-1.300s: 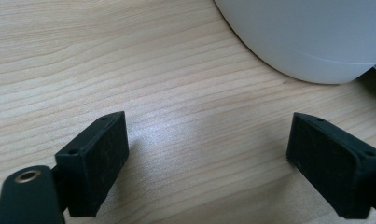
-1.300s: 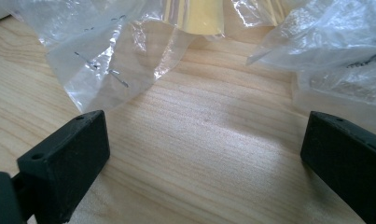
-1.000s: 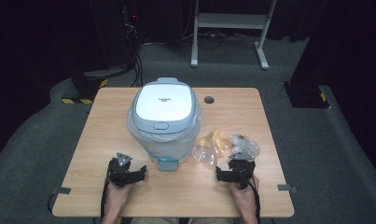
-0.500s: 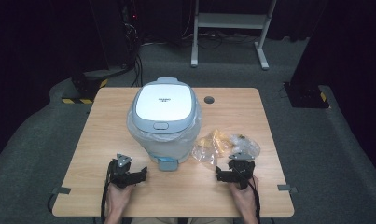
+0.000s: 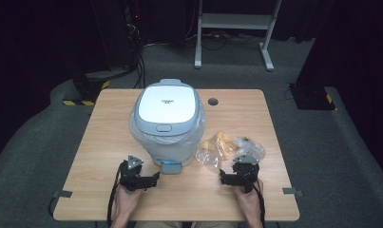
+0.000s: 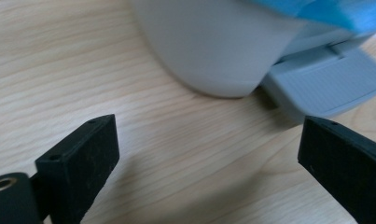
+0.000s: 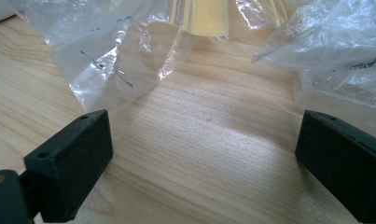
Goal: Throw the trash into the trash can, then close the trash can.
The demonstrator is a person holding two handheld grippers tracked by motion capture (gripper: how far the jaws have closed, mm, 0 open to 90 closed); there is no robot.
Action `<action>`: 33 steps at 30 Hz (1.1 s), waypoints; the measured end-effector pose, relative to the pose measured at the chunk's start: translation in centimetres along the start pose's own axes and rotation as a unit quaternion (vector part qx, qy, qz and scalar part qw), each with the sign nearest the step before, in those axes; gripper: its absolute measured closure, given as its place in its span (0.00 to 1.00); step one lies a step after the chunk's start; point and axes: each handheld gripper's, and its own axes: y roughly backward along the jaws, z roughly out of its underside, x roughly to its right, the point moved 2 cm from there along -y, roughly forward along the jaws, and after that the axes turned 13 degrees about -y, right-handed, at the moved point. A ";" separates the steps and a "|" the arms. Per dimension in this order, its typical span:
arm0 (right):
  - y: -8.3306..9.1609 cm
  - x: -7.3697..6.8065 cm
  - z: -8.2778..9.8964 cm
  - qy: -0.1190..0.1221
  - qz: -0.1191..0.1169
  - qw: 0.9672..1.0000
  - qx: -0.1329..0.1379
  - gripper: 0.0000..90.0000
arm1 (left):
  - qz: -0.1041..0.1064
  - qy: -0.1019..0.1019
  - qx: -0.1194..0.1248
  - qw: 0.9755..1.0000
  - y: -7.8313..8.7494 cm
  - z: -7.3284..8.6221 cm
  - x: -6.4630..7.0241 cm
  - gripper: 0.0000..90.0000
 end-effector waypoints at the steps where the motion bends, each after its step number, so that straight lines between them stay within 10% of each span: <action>1: 0.0 0.0 0.0 0.000 -0.001 1.000 0.000 0.04 | 0.004 0.000 0.001 1.000 -0.1 -0.1 0.1 0.06; 33: 0.1 -0.1 0.1 0.003 -0.004 1.000 0.002 0.07 | 0.020 0.020 0.015 1.000 -1.9 -2.1 1.0 0.00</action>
